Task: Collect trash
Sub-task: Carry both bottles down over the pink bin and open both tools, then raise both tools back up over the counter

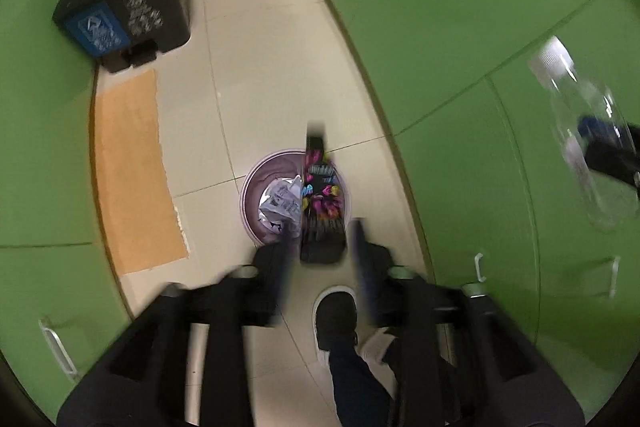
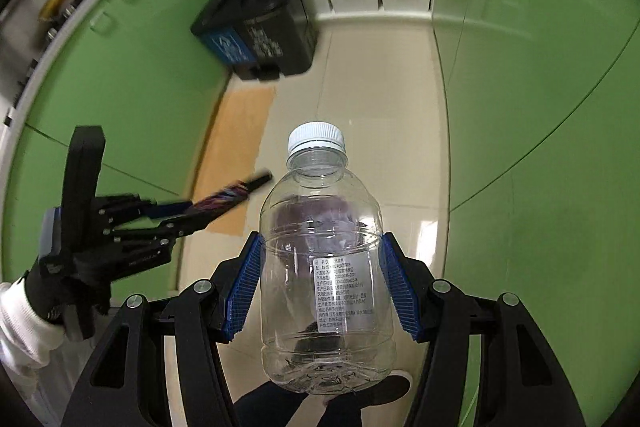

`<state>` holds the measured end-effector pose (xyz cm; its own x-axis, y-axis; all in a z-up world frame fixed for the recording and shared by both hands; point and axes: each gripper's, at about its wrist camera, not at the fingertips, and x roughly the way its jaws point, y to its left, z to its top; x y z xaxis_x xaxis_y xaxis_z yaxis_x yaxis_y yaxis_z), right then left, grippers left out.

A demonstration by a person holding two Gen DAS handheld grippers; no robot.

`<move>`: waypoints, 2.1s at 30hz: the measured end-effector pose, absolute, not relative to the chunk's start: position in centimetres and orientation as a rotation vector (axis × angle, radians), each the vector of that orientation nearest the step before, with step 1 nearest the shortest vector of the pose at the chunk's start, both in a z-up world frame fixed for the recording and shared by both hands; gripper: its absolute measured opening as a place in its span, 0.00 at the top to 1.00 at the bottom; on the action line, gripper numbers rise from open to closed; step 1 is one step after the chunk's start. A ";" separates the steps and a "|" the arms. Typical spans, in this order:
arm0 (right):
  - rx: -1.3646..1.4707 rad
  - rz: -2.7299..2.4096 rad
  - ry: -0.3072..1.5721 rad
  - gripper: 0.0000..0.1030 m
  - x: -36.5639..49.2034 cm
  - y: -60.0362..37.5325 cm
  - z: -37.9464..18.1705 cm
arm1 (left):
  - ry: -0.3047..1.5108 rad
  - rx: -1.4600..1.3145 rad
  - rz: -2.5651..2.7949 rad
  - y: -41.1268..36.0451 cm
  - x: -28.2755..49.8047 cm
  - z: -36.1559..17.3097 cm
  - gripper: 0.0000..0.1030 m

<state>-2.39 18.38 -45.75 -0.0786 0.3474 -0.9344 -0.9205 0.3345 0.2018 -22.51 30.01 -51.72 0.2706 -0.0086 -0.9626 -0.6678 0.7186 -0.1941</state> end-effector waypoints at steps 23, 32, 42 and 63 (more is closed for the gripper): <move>-0.816 1.301 1.248 0.42 -9.5 28.1 -55.7 | 1.133 -0.812 0.680 36.9 -31.3 -51.5 0.03; -0.862 1.225 1.290 0.07 -8.6 28.0 -59.8 | 1.131 -0.834 0.709 36.1 -32.5 -52.4 0.03; -0.839 1.172 1.263 0.06 -7.4 26.2 -54.4 | 1.129 -0.816 0.687 34.2 -30.1 -48.5 0.03; -0.483 1.058 1.008 0.06 -3.5 13.5 -17.6 | 0.982 -0.571 0.512 26.9 -21.4 -18.4 0.03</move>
<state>-3.48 13.49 -17.56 0.1273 0.4876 -0.8637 -0.8861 0.4472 0.1219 -21.41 26.88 -18.42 0.4622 0.1439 -0.8750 -0.6354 0.7421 -0.2136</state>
